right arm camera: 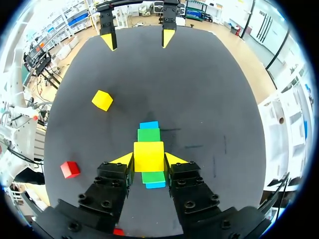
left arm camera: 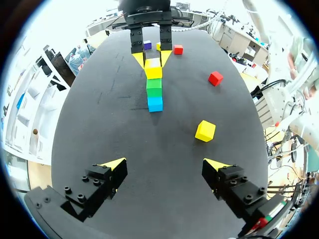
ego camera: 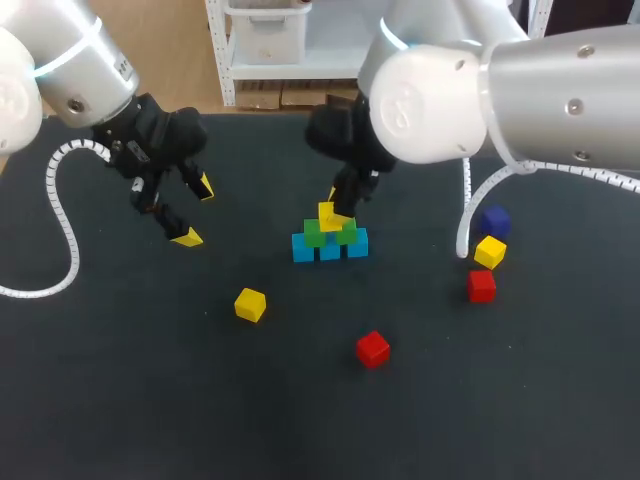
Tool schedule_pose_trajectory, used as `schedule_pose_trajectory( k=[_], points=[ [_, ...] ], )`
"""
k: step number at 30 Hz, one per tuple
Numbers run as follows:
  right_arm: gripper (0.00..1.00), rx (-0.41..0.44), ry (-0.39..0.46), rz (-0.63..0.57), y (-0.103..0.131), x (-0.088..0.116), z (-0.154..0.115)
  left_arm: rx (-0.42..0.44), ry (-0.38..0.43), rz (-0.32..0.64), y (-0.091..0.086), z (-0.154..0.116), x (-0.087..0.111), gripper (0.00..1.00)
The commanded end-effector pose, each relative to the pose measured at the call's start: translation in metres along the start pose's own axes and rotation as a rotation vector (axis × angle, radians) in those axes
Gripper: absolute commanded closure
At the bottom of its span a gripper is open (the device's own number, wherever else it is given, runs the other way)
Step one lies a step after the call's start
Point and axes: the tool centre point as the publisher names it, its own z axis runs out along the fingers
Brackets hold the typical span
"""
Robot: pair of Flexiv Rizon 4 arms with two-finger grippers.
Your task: Place the blue cubes, place green cubes on the blue cubes, place the yellow cubes on the green cubes, then place the red cubes on the yellow cubes, and place purple cube on the red cubes.
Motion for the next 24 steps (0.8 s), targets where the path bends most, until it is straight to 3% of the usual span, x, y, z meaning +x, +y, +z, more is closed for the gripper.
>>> schedule_pose_trajectory(
  k=[1, 19, 24],
  points=[
    [1.00, -0.006, -0.001, 0.000, -0.0025, -0.0003, 0.0007, -0.002, -0.001, 0.002, -0.0003, 0.0001, 0.0008, 0.00],
    [0.98, -0.009, 0.001, 0.006, -0.0055, 0.0016, 0.0016, -0.002, -0.001, 0.002, -0.0003, 0.0001, 0.0008, 0.00],
    [0.54, -0.011, 0.002, 0.007, -0.0054, 0.0025, 0.0018, -0.002, -0.001, 0.002, -0.0003, 0.0001, 0.0008, 0.00]
  ],
)
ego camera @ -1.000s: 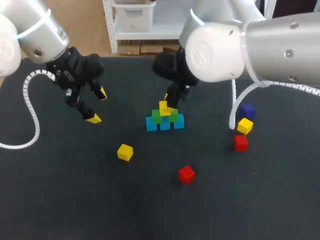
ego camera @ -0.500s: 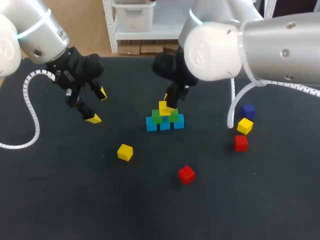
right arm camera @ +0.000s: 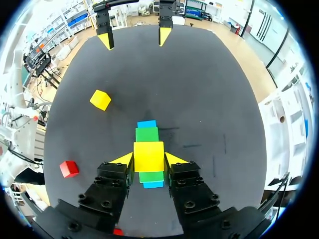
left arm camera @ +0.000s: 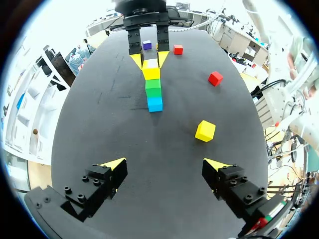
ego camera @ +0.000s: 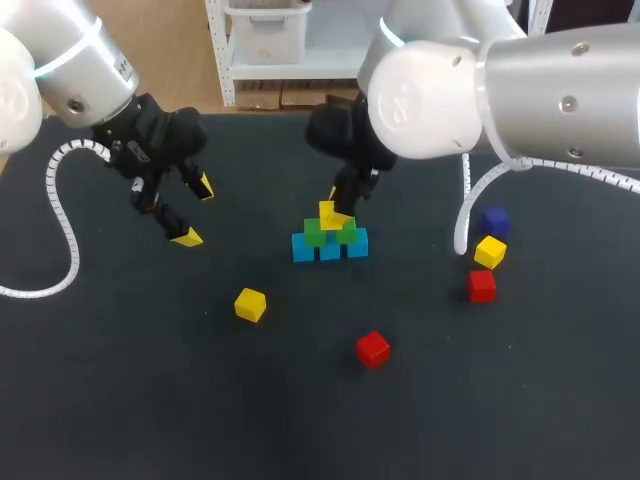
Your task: Place the blue cubes, place green cubes on the blue cubes, place the yellow cubes on the green cubes, then place the red cubes on the yellow cubes, and place purple cube on the red cubes.
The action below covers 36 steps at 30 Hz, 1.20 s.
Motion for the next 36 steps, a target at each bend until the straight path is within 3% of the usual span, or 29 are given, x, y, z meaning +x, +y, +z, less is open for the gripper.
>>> schedule_pose_trajectory(
  k=[1, 2, 3, 5, 13, 24, 36],
  points=[
    [0.50, -0.005, -0.001, 0.001, -0.001, 0.001, 0.001, -0.002, -0.001, 0.002, 0.000, 0.000, 0.001, 0.00],
    [0.25, -0.006, -0.001, 0.002, -0.001, 0.001, 0.001, -0.002, -0.001, 0.002, 0.000, 0.000, 0.001, 0.00],
    [0.09, -0.007, -0.001, 0.002, -0.001, 0.001, 0.001, -0.002, -0.001, 0.002, 0.000, 0.000, 0.001, 0.00],
    [0.00, -0.008, -0.001, 0.003, -0.001, 0.001, 0.001, -0.002, -0.001, 0.002, 0.000, 0.000, 0.001, 0.00],
    [0.00, -0.007, -0.002, 0.010, 0.001, 0.002, -0.004, -0.002, -0.001, 0.002, 0.000, 0.000, 0.001, 0.00],
    [0.00, 0.058, -0.021, 0.001, 0.011, 0.013, -0.053, -0.002, -0.001, 0.002, 0.000, 0.000, 0.001, 0.00],
    [0.00, 0.019, -0.060, -0.132, 0.018, 0.071, -0.097, -0.002, -0.001, 0.002, 0.000, 0.000, 0.001, 0.00]
  ],
)
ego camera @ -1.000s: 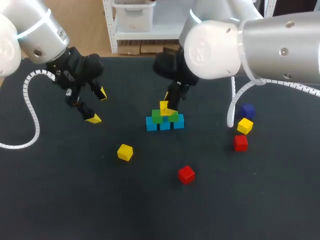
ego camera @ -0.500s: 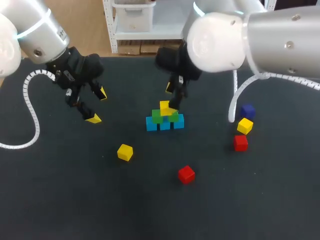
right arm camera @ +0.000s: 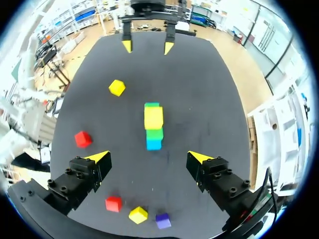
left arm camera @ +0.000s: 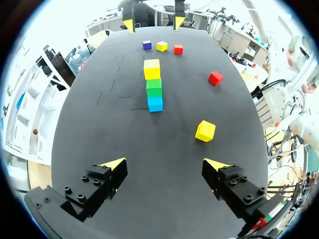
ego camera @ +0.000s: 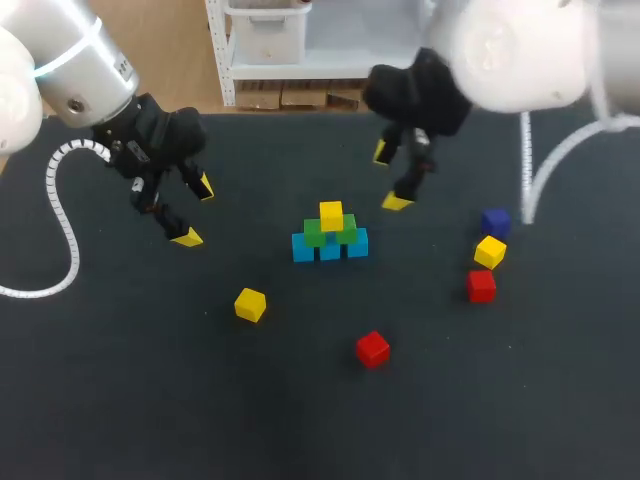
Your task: Place the blue cubes, place green cubes on the blue cubes, place the yellow cubes on the green cubes, then place the red cubes on the yellow cubes, and place purple cube on the red cubes.
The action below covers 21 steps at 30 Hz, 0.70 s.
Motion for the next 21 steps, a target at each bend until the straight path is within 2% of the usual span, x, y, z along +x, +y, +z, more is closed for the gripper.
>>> schedule_pose_trajectory(
  k=[1, 3, 21],
  points=[
    [0.00, -0.006, -0.038, -0.050, 0.011, 0.027, -0.017, -0.002, -0.001, 0.002, 0.000, 0.000, 0.001, 0.00],
    [0.00, -0.029, -0.054, -0.105, 0.014, 0.036, -0.022, -0.002, -0.001, 0.002, 0.000, 0.000, 0.001, 0.00],
    [0.00, -0.075, 0.007, -0.436, 0.016, 0.120, -0.035, -0.002, -0.001, 0.002, 0.000, 0.000, 0.001, 0.00]
  ],
)
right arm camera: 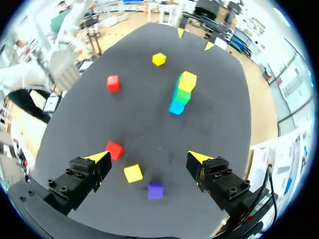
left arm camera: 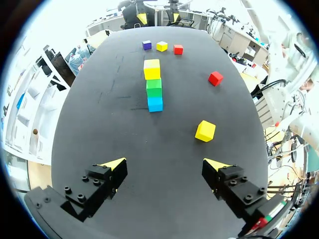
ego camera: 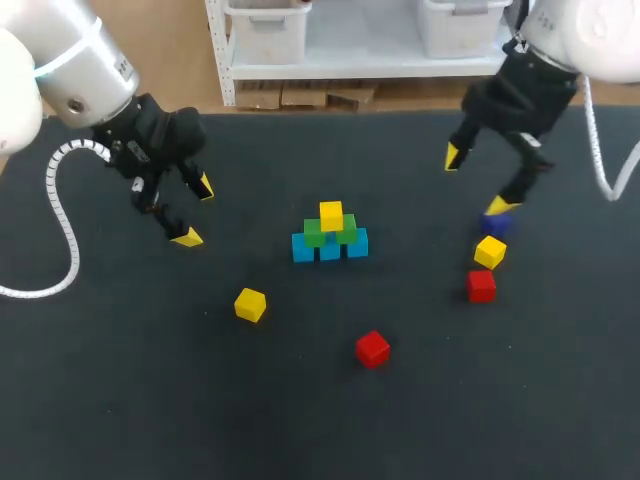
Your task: Place the blue cubes, place green cubes on the blue cubes, place the yellow cubes on the green cubes, then place the red cubes on the yellow cubes, and place purple cube on the red cubes.
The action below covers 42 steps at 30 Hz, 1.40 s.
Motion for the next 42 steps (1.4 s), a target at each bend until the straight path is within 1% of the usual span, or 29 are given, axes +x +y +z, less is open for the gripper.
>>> schedule_pose_trajectory(
  k=[1, 5, 11, 17, 19, 20, 21, 23, 24, 25, 27, 30, 31, 33, 34, 36, 40, 42],
  points=[
    [0.00, 0.004, 0.006, -0.049, 0.012, 0.015, 0.001, -0.002, -0.001, 0.002, 0.000, 0.000, 0.001, 0.00],
    [0.00, -0.002, 0.034, -0.106, 0.023, 0.028, 0.007, -0.002, -0.001, 0.002, 0.000, 0.000, 0.001, 0.00],
    [0.00, -0.009, 0.056, -0.188, 0.035, 0.036, 0.021, -0.002, -0.001, 0.002, 0.000, 0.000, 0.001, 0.00],
    [0.00, -0.013, 0.051, -0.208, 0.040, 0.045, 0.034, -0.002, -0.001, 0.002, 0.000, 0.000, 0.001, 0.00],
    [0.13, -0.009, 0.047, -0.209, 0.042, 0.048, 0.038, -0.002, -0.001, 0.002, 0.000, 0.000, 0.001, 0.00],
    [0.32, -0.008, 0.046, -0.208, 0.043, 0.050, 0.040, -0.002, -0.001, 0.002, 0.000, 0.000, 0.001, 0.00],
    [0.35, -0.007, 0.042, -0.208, 0.043, 0.051, 0.043, -0.002, -0.001, 0.002, 0.000, 0.000, 0.001, 0.00],
    [0.13, -0.008, 0.037, -0.210, 0.044, 0.055, 0.047, -0.002, -0.001, 0.002, 0.000, 0.000, 0.001, 0.00],
    [0.00, -0.008, 0.035, -0.211, 0.043, 0.056, 0.050, -0.002, -0.001, 0.002, 0.000, 0.000, 0.001, 0.00],
    [0.00, -0.007, 0.034, -0.213, 0.043, 0.058, 0.051, -0.002, -0.001, 0.002, 0.000, 0.000, 0.001, 0.00],
    [0.03, -0.005, 0.029, -0.221, 0.041, 0.060, 0.055, -0.002, -0.001, 0.002, 0.000, 0.000, 0.001, 0.00],
    [0.00, -0.004, 0.026, -0.238, 0.039, 0.065, 0.059, -0.002, -0.001, 0.002, 0.000, 0.000, 0.001, 0.00],
    [0.02, -0.005, 0.028, -0.242, 0.038, 0.066, 0.061, -0.002, -0.001, 0.002, 0.000, 0.000, 0.001, 0.00],
    [0.08, -0.006, 0.029, -0.249, 0.035, 0.068, 0.063, -0.002, -0.001, 0.002, 0.000, 0.000, 0.001, 0.00],
    [0.09, -0.007, 0.028, -0.252, 0.034, 0.069, 0.064, -0.002, -0.001, 0.002, 0.000, 0.000, 0.001, 0.00],
    [0.18, -0.008, 0.027, -0.255, 0.033, 0.071, 0.065, -0.002, -0.001, 0.002, 0.000, 0.000, 0.001, 0.00],
    [0.15, -0.016, 0.023, -0.258, 0.033, 0.074, 0.069, -0.002, -0.001, 0.002, 0.000, 0.000, 0.001, 0.00],
    [0.16, -0.019, 0.020, -0.260, 0.032, 0.075, 0.070, -0.002, -0.001, 0.002, 0.000, 0.000, 0.001, 0.00]
  ],
)
